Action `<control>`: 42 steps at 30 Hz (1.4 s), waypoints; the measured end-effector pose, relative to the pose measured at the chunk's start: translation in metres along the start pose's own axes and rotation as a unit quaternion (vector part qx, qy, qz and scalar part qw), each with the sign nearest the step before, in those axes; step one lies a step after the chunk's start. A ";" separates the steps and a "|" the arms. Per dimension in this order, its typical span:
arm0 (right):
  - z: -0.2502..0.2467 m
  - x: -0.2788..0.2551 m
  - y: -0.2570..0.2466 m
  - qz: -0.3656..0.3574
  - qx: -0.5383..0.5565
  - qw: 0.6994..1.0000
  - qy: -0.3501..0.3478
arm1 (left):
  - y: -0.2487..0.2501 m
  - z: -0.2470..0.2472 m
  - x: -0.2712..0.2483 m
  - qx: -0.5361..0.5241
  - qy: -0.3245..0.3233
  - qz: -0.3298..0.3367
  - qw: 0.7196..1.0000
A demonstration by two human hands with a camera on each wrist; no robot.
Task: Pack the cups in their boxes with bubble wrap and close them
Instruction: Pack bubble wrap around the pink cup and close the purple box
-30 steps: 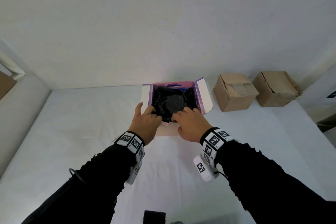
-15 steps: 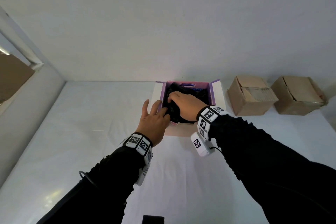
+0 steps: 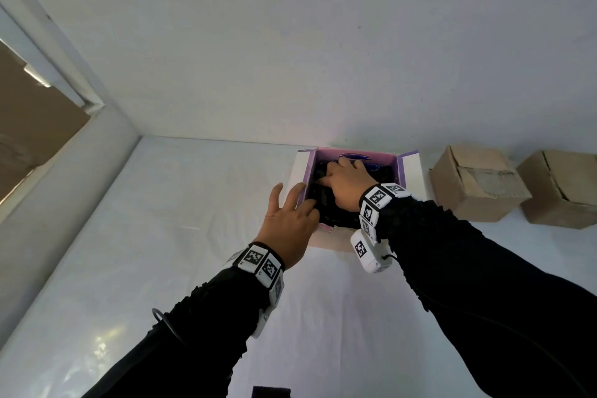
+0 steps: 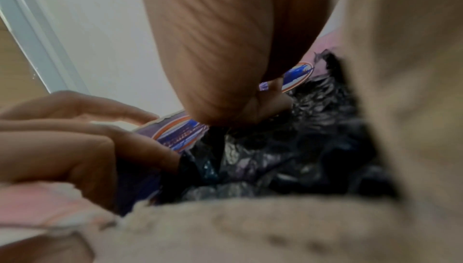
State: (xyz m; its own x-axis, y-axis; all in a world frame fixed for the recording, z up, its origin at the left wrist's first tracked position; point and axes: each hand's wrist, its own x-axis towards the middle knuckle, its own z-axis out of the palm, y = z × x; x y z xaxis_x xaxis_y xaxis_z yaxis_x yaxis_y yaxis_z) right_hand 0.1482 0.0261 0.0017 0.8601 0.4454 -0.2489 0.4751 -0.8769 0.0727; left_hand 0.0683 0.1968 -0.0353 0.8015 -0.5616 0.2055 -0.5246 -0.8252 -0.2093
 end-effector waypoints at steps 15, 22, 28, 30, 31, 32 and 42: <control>0.010 0.005 0.002 0.012 -0.001 0.999 -0.038 | 0.001 -0.006 0.001 0.005 -0.068 -0.012 0.998; -0.002 -0.019 0.015 0.095 0.061 0.992 0.051 | 0.003 -0.028 0.023 0.046 -0.104 0.020 0.993; 0.003 -0.053 0.027 0.231 0.003 0.969 0.082 | -0.003 -0.025 0.035 0.047 -0.149 0.055 0.986; 0.012 -0.059 0.024 0.226 -0.003 0.970 0.086 | -0.001 -0.024 0.035 0.047 -0.161 0.052 0.985; 0.015 -0.061 0.022 0.229 0.004 0.970 0.081 | 0.000 -0.024 0.035 0.047 -0.167 0.050 0.984; 0.018 -0.062 0.021 0.231 0.013 0.970 0.073 | 0.001 -0.025 0.036 0.046 -0.173 0.048 0.983; 0.022 -0.065 0.025 0.230 0.006 0.973 0.031 | -0.002 -0.029 0.055 0.069 -0.204 0.051 0.975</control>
State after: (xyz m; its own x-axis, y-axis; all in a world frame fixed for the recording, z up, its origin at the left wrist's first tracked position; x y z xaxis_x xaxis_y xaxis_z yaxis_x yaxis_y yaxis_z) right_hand 0.1001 -0.0293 -0.0013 0.9909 0.0156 -0.1337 0.0359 -0.9878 0.1513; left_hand 0.1047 0.1658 0.0039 0.8090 -0.5469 -0.2156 -0.5871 -0.7338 -0.3418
